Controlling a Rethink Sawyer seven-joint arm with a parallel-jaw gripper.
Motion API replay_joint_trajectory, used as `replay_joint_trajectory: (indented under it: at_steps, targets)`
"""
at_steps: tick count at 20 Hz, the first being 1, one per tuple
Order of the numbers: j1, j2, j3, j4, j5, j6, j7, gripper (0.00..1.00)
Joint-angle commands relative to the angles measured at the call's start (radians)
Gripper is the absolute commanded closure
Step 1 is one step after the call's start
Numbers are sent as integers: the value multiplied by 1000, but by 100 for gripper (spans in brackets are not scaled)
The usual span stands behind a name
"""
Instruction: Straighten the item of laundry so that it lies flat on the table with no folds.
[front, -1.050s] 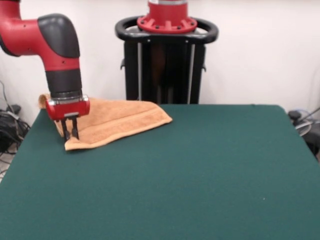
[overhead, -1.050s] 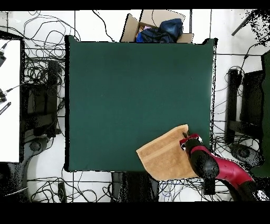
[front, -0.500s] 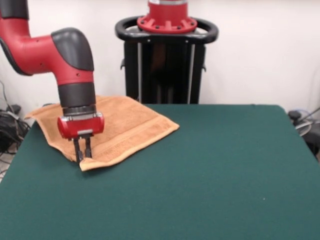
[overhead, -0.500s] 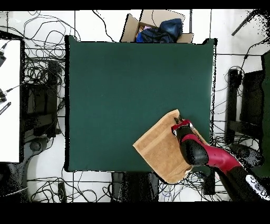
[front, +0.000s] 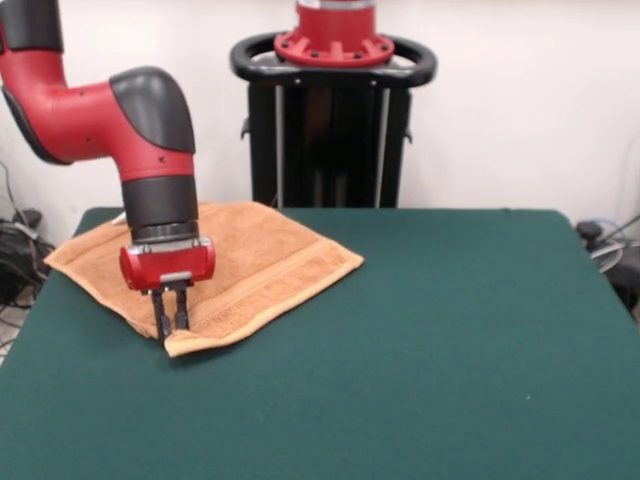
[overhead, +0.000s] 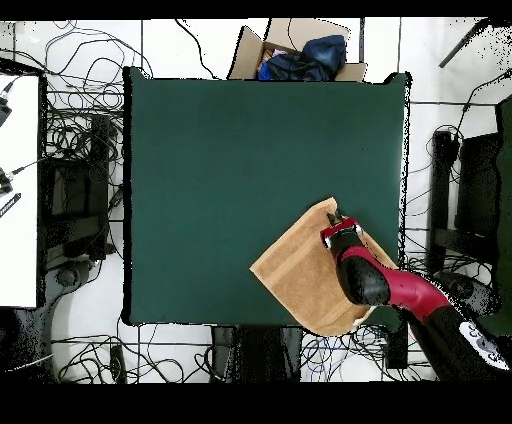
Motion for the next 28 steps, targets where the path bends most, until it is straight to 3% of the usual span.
replay_joint_trajectory:
  at_steps: [1,10,22,28]
  targets:
    - [73,84,73,-160,55,-28,222,100]
    - [57,75,110,-138,53,-81,240,100]
    - [166,22,57,-112,146,-218,279,100]
    - [160,40,59,-121,147,-222,266,100]
